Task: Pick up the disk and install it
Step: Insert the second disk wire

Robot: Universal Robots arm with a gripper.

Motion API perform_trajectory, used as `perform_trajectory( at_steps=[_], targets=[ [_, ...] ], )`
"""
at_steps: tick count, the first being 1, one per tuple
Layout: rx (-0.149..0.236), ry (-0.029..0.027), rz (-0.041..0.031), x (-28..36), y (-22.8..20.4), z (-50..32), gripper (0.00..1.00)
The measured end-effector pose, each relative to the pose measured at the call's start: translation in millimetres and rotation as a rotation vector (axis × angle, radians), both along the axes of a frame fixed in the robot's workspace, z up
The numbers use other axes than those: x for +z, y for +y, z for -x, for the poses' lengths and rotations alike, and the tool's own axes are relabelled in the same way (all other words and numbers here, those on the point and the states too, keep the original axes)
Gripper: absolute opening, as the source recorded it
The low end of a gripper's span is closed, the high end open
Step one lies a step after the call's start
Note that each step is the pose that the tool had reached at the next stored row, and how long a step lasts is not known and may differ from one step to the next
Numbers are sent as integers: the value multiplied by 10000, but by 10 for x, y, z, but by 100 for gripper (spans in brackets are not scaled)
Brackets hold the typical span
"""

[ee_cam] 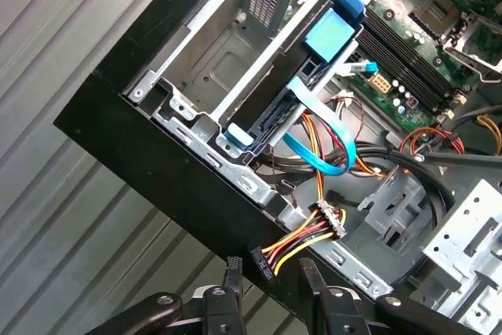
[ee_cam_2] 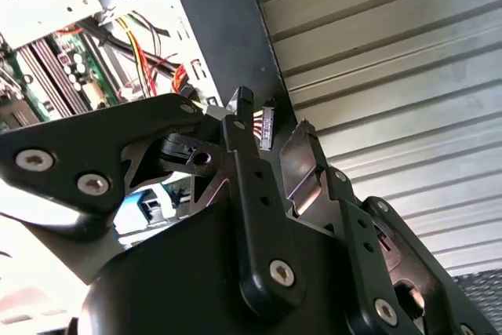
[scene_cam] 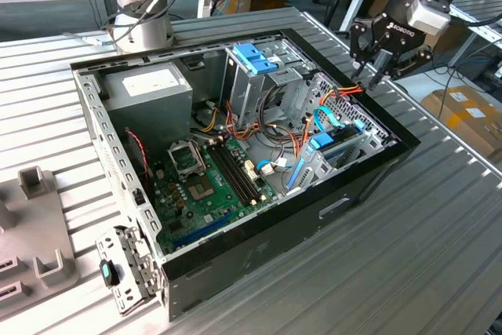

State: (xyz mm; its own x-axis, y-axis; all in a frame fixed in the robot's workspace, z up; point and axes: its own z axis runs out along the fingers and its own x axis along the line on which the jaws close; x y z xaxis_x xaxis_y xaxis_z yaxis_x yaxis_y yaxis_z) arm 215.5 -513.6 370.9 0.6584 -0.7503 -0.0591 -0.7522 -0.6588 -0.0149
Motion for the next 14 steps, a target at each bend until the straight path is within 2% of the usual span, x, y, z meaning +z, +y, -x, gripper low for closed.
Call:
perform_trajectory(
  at_steps=[2, 4, 10, 14],
  targets=[
    [406, -9, 0, 0, -4, 0, 42],
    [647, -15, 0, 0, -8, 1, 42],
    [1831, -29, 0, -1, -14, 1, 42],
    [1849, -28, -1, -1, -14, 1, 42]
  ],
)
